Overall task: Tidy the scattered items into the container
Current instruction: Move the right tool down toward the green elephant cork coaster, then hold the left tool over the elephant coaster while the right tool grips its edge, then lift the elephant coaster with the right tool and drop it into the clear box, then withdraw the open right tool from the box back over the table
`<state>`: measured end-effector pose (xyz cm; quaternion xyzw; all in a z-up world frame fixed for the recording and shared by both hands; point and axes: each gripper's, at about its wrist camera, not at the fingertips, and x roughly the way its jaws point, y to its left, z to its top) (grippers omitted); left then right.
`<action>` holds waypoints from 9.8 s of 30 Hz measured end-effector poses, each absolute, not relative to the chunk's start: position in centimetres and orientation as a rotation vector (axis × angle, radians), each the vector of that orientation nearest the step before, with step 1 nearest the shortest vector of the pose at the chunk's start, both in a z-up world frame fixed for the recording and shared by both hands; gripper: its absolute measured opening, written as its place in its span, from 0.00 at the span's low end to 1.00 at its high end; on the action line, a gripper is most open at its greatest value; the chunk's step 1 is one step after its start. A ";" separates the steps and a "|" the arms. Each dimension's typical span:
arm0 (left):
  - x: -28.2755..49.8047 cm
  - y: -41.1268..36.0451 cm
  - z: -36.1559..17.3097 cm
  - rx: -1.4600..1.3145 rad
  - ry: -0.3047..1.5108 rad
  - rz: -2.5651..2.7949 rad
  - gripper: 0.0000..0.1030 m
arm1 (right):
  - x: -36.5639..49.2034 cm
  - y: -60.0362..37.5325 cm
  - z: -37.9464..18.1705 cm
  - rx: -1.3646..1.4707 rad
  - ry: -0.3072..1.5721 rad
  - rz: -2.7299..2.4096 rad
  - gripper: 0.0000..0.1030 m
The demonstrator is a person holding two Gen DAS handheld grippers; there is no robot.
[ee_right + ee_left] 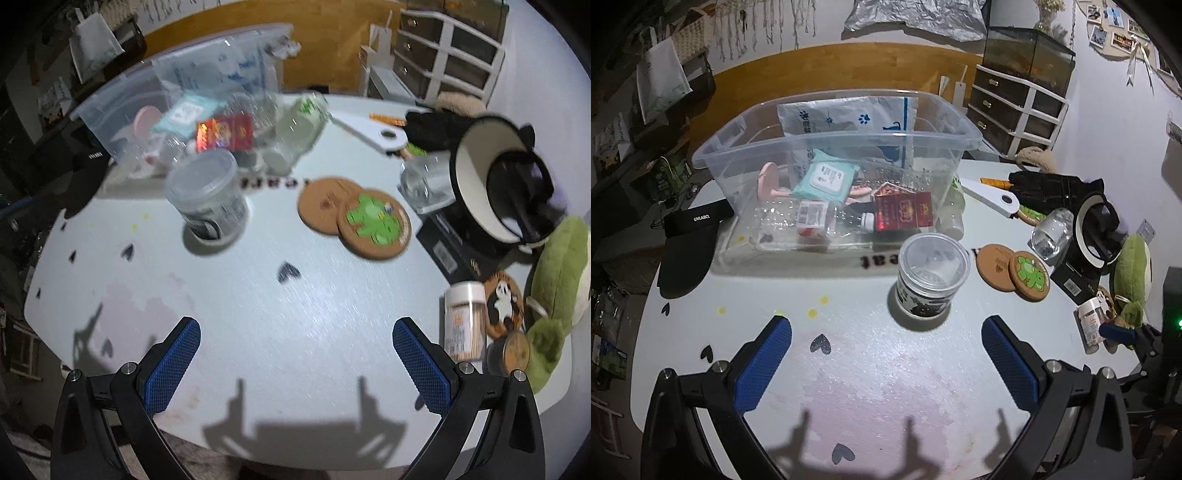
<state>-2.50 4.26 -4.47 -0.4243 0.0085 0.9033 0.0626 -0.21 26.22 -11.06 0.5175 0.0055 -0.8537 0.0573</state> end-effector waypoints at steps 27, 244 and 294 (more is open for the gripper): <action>-2.7 1.8 -6.0 -1.415 -0.058 2.844 1.00 | -22.4 31.3 -16.7 1.708 0.263 -2.537 0.10; -10.7 -13.5 -4.7 -1.038 -0.042 2.656 1.00 | -35.6 -0.1 -2.9 1.665 -0.393 -2.222 0.09; -7.9 -8.2 -3.6 -0.930 0.136 2.578 1.00 | -9.9 16.7 4.9 0.993 -0.588 -2.721 1.00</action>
